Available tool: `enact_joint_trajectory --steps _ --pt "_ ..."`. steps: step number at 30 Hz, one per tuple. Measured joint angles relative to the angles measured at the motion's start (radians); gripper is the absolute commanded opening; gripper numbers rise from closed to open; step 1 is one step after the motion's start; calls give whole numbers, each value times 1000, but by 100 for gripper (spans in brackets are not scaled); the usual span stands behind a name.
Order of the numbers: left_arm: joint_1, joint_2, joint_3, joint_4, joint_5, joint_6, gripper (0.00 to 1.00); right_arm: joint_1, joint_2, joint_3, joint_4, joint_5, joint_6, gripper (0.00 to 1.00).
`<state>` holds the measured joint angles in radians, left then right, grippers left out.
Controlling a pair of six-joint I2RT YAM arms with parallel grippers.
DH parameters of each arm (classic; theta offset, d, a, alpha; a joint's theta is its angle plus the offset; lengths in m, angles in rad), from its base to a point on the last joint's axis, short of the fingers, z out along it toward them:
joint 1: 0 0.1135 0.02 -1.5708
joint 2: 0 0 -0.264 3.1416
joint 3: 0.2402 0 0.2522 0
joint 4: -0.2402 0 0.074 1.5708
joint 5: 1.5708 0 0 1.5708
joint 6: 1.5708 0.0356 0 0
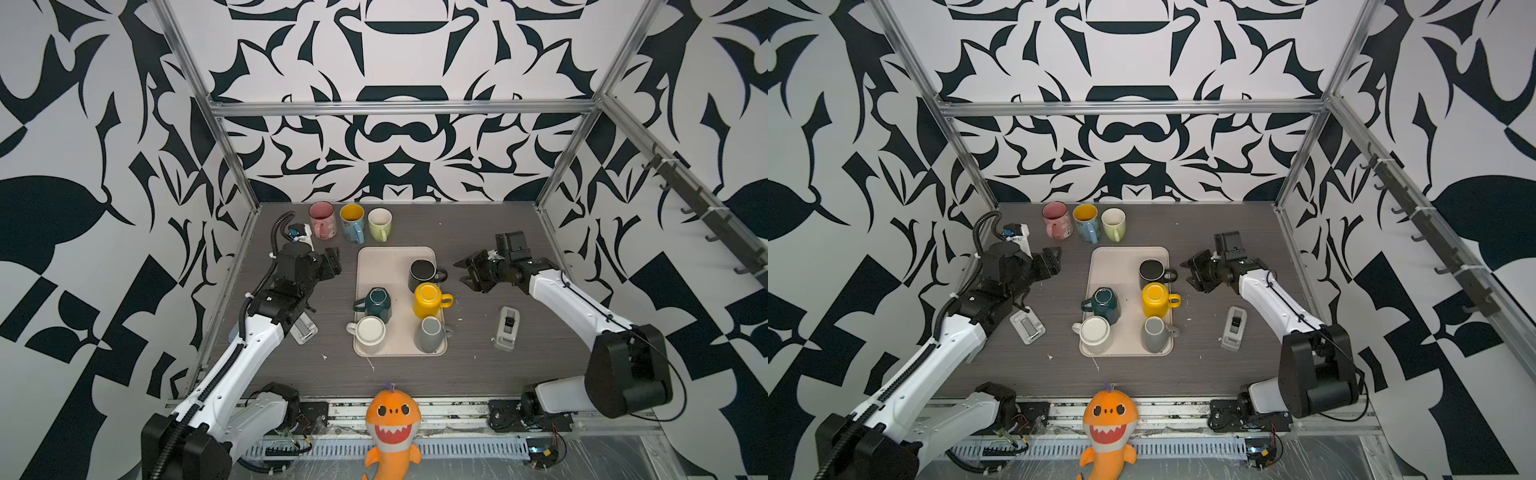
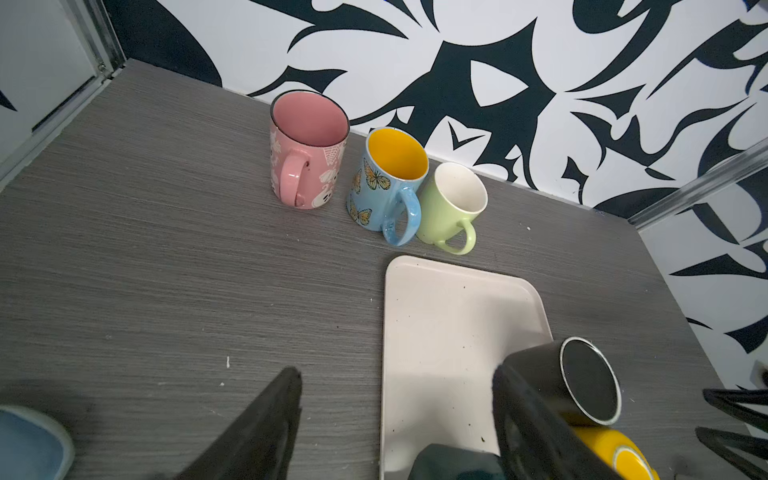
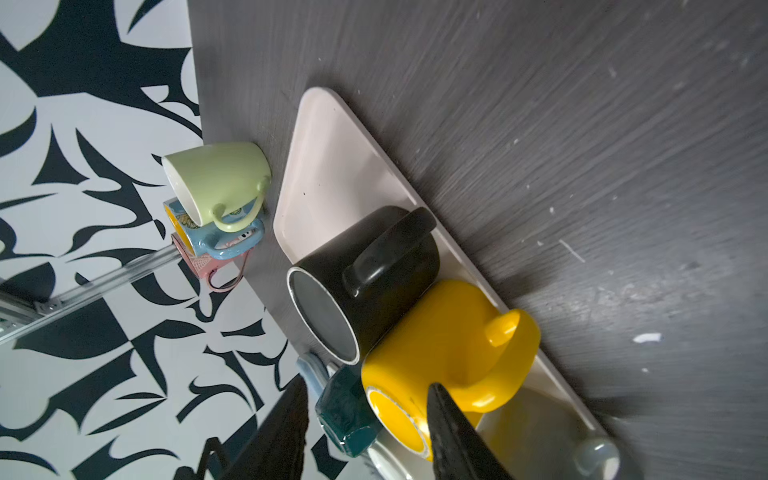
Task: Turn the mug right side up
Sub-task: 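Withdraw the right gripper and move it to the black mug on the tray, then close the right gripper on the black mug's handle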
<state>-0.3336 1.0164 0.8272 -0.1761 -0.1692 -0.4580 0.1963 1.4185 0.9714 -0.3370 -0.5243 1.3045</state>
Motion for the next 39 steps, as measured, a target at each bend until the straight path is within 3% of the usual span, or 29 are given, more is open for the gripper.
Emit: enact_joint_trajectory --steps 10,32,39 --pt "0 2 0 0 -20 -6 77 -7 124 83 24 -101 71 52" --pt "0 44 0 -4 -60 14 78 -11 361 249 -90 -149 49 54" --pt "0 67 1 -6 -63 18 78 -11 399 278 -105 -161 43 47"
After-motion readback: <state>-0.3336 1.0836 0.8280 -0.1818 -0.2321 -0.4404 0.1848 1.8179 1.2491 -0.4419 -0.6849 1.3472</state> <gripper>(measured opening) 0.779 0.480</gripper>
